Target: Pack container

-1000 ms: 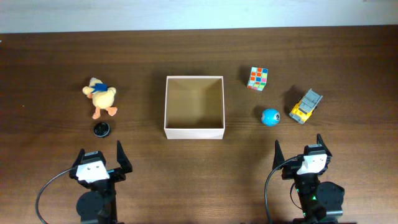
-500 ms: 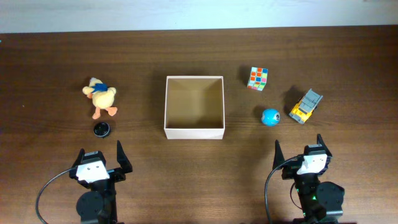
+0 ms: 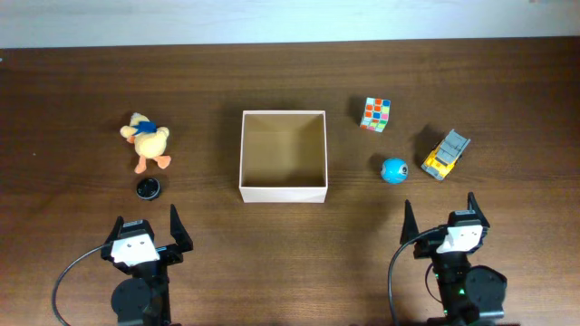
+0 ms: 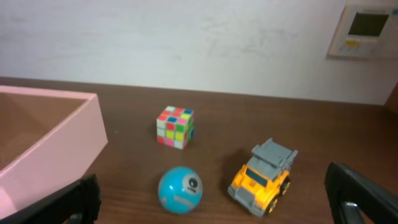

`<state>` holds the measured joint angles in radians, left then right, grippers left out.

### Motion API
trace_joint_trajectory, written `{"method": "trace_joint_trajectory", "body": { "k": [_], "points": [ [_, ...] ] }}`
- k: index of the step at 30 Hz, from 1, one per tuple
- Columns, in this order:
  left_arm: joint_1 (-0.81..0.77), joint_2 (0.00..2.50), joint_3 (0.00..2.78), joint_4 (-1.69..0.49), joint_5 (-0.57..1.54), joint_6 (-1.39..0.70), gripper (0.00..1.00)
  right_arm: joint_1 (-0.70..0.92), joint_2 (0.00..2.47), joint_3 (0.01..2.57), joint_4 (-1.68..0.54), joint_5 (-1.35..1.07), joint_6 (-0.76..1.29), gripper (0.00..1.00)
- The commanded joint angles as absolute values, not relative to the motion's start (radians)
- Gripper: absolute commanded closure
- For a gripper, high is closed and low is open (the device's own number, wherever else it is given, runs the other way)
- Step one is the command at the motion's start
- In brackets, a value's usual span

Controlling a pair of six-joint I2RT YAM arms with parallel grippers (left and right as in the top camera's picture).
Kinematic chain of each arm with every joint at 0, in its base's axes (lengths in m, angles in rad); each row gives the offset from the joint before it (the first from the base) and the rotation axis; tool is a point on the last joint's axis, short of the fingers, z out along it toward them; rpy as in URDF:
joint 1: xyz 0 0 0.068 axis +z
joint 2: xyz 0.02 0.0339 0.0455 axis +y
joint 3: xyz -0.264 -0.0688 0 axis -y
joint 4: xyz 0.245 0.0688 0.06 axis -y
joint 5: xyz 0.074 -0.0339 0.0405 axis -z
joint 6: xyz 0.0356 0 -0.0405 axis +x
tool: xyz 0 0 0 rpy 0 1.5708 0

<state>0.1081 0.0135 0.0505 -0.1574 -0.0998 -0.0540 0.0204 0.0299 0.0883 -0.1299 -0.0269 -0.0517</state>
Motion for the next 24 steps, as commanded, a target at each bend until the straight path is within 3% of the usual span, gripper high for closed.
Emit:
{"method": "trace_joint_trajectory", "body": {
  "k": [1,8,19,24],
  "points": [
    [0.113,0.005,0.044,-0.154,-0.082,-0.067,0.01,0.026,0.020,0.231,-0.146,-0.045,-0.044,0.01],
    [0.113,0.005,0.044,-0.154,-0.082,-0.067,0.01,0.026,0.132,0.541,-0.337,-0.045,-0.044,0.01],
    [0.113,0.005,0.044,-0.154,-0.082,-0.067,0.01,0.026,0.628,1.081,-0.730,-0.073,-0.044,0.01],
    [0.113,0.005,0.044,-0.154,-0.082,-0.067,0.01,0.026,0.755,1.173,-0.782,-0.142,-0.044,0.01]
  ]
}}
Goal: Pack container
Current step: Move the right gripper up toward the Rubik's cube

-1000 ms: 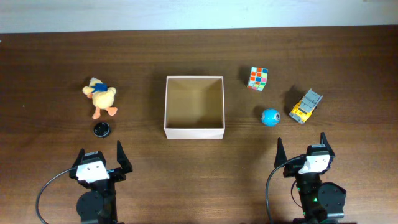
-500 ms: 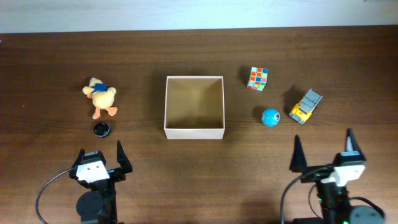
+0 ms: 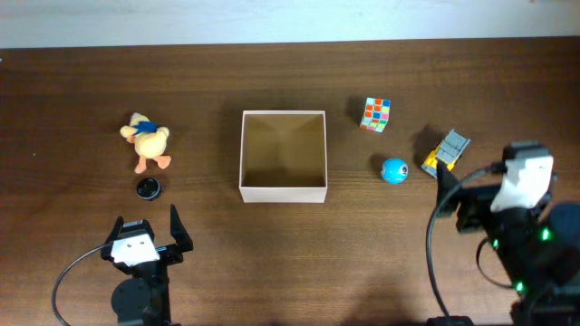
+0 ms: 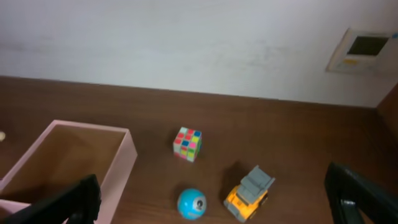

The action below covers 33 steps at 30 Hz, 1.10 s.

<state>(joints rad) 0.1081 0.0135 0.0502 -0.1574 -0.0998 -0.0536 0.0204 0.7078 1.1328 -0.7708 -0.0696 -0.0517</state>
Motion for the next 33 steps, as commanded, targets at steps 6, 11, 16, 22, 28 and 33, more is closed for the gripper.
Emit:
{"method": "trace_joint_trajectory", "body": {
  "k": [6,11,16,22,28,33],
  "points": [
    [0.113,0.005,0.044,-0.154,-0.082,-0.067,0.01,0.026,0.866,1.172,-0.771,-0.211,-0.029,0.01],
    [0.113,0.005,0.044,-0.154,-0.082,-0.067,0.01,0.026,1.019,1.173,-0.824,-0.225,-0.017,0.01],
    [0.113,0.005,0.044,-0.154,-0.082,-0.067,0.01,0.026,1.238,1.175,-0.891,-0.226,0.072,0.01],
    [0.113,0.005,0.044,-0.154,-0.082,-0.067,0.01,0.026,1.500,1.310,-1.003,-0.224,0.138,0.02],
    [0.113,0.005,0.044,-0.154,-0.082,-0.067,0.01,0.026,1.689,1.648,-1.156,-0.192,0.140,0.01],
    [0.113,0.005,0.044,-0.154,-0.082,-0.067,0.01,0.025,1.859,1.946,-1.300,-0.155,0.136,0.01]
  ]
}}
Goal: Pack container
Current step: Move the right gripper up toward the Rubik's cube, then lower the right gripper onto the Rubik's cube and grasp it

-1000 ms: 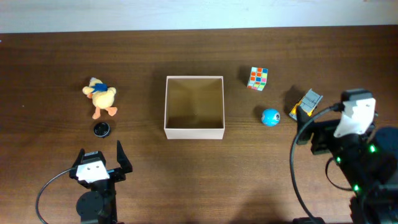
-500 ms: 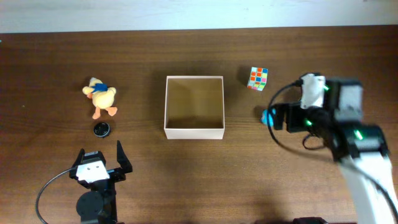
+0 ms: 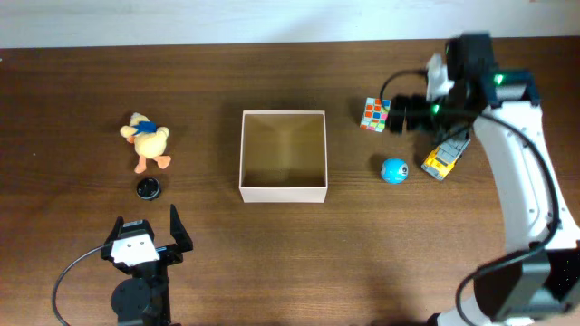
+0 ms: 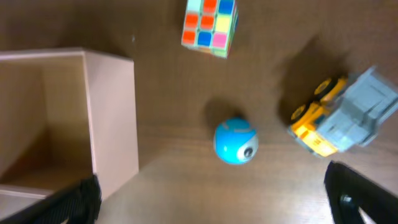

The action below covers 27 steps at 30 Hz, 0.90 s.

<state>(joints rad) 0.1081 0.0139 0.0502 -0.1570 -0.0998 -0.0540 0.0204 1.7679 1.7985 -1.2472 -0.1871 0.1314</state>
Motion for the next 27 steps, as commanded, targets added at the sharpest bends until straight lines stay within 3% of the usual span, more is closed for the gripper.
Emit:
{"method": "trace_joint_trajectory", "body": {
  "k": [1,9,14,27],
  "points": [
    [0.113,0.005,0.044,-0.154,-0.082,-0.067,0.01,0.025,1.892,1.990,-1.322,-0.153,0.136,0.01],
    [0.113,0.005,0.044,-0.154,-0.082,-0.067,0.01,0.024,2.060,2.114,-1.346,-0.141,0.130,0.01],
    [0.113,0.005,0.044,-0.154,-0.082,-0.067,0.01,0.025,2.109,2.114,-1.336,-0.131,0.000,0.01],
    [0.113,0.005,0.044,-0.154,-0.082,-0.067,0.01,0.047,2.172,2.112,-1.017,-0.083,0.017,0.01]
  ]
}}
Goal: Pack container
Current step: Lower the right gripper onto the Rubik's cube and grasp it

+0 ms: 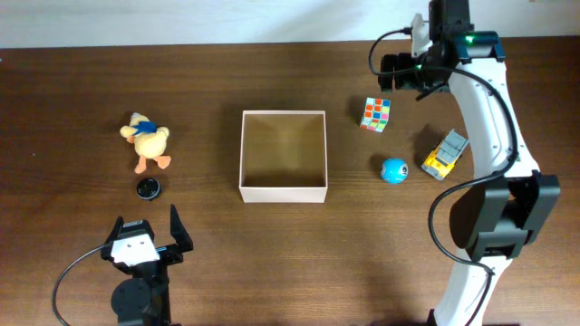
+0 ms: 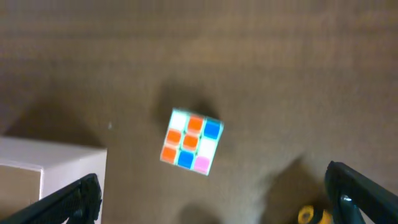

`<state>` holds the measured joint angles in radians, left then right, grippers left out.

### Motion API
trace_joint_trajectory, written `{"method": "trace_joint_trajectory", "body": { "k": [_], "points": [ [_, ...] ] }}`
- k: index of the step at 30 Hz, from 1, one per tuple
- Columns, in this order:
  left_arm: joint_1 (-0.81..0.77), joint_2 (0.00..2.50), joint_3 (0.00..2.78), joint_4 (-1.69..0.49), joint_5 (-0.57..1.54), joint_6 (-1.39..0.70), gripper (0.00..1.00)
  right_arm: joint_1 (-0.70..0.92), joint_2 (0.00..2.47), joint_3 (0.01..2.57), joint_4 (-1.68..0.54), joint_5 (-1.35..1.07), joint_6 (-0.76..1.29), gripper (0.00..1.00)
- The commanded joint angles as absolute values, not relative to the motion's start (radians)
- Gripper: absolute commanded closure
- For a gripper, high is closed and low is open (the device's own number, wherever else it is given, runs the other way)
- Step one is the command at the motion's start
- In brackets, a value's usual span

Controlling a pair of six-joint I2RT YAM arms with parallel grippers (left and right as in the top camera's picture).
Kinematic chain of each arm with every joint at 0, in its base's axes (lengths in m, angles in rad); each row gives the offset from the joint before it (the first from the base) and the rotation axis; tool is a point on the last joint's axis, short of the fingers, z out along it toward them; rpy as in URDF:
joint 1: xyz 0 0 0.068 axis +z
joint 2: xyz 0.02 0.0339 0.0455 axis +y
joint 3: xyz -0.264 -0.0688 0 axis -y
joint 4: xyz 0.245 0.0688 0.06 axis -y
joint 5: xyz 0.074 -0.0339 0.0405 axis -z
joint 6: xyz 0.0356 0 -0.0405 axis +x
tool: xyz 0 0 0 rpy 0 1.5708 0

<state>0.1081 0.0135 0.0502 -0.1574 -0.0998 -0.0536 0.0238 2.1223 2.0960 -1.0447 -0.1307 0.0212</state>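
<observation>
An open pale cardboard box (image 1: pixel 283 186) stands mid-table with nothing visible in it. A multicoloured puzzle cube (image 1: pixel 375 114) lies to its right; the right wrist view shows the cube (image 2: pixel 191 142) on bare wood. My right gripper (image 1: pixel 401 72) hovers above the cube's far side, open, with both dark fingers (image 2: pixel 364 190) spread wide and nothing between them. A blue ball (image 1: pixel 393 169) and a yellow-grey toy truck (image 1: pixel 445 155) lie nearer the front. A plush duck (image 1: pixel 145 141) and a black disc (image 1: pixel 148 188) lie left of the box. My left gripper (image 1: pixel 147 223) rests open at the front left.
The right arm reaches from the front right across the table's right side to the back edge, above the truck. In the right wrist view the box corner (image 2: pixel 50 168) sits at the lower left and a bit of the truck (image 2: pixel 314 216) at the bottom.
My right gripper has moved farther back and a little left, from over the ball and truck to above the cube. It remains open. No object has moved.
Both grippers stood open at the front of the table. The right arm then rose at the right side, later hung over the ball, truck and cube, and now hangs over the cube near the back. The left arm and all objects kept still.
</observation>
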Motion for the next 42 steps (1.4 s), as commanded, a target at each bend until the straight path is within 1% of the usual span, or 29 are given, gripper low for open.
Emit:
{"method": "trace_joint_trajectory", "body": {
  "k": [1,5,15,24,36,42],
  "points": [
    [0.113,0.005,0.044,-0.154,-0.082,-0.067,0.01,0.053,2.183,2.112,-1.002,-0.061,0.030,0.01],
    [0.113,0.005,0.044,-0.154,-0.082,-0.067,0.01,0.075,2.230,2.112,-0.963,-0.020,0.082,0.01],
    [0.113,0.005,0.044,-0.154,-0.082,-0.067,0.01,0.144,2.321,2.112,-0.935,0.051,0.314,0.01],
    [0.113,0.005,0.044,-0.154,-0.082,-0.067,0.01,0.164,2.332,2.111,-1.032,0.223,0.544,0.02],
    [0.113,0.005,0.044,-0.154,-0.082,-0.067,0.01,0.163,2.395,2.108,-1.024,0.165,0.528,0.02],
    [0.113,0.005,0.044,-0.154,-0.082,-0.067,0.01,0.163,2.399,2.107,-0.999,0.127,0.455,0.04]
  ]
}}
